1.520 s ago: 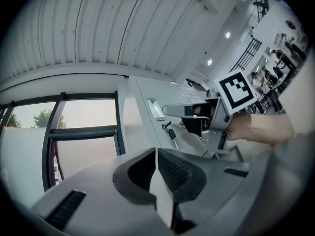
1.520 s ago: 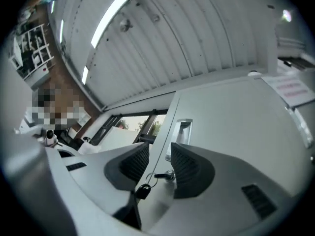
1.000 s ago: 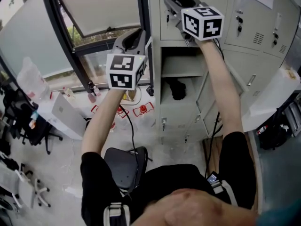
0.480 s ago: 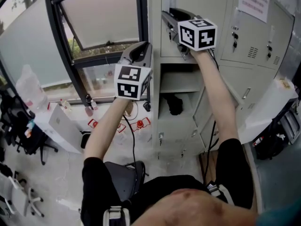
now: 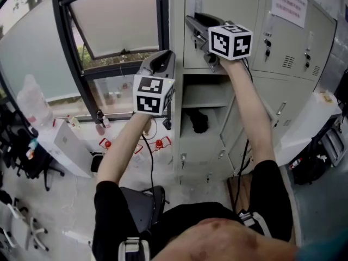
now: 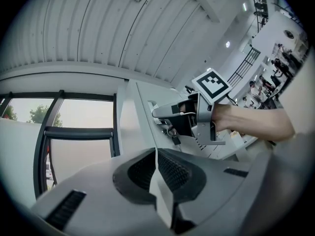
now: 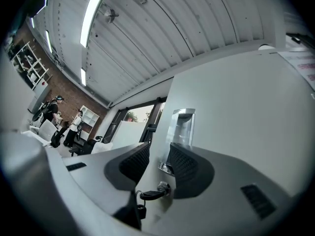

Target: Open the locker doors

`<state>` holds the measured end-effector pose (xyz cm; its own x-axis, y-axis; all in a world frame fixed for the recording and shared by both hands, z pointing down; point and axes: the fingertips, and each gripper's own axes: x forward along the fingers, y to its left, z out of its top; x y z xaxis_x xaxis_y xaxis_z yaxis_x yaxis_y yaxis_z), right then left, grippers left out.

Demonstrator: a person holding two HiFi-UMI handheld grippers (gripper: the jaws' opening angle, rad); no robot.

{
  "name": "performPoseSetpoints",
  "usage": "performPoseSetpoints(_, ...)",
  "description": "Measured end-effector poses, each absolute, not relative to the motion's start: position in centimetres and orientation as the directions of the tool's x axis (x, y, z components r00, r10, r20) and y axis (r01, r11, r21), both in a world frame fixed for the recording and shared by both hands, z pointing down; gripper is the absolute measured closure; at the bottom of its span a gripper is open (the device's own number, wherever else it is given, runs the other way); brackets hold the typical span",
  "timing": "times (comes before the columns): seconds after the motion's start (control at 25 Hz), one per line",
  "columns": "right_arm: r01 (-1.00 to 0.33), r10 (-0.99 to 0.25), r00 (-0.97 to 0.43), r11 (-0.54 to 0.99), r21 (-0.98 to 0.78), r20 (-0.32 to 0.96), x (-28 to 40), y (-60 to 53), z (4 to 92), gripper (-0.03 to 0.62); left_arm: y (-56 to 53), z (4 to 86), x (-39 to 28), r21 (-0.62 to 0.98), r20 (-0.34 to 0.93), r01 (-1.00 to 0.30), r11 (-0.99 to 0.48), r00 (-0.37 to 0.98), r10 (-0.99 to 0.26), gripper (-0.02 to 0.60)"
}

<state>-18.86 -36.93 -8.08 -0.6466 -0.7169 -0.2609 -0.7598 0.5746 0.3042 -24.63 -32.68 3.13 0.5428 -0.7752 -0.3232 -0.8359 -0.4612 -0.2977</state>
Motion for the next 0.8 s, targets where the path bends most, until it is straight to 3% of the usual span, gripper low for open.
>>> performPoseSetpoints(0.8,-0.631,-0.554,-0.775,0.714,0.305,-0.305,-14.9,-26.7,-8.1,0.462,-31.2,3.0,-18.9,-0.218,-0.299,-0.828,-0.516,0.56,-0.772,0.572)
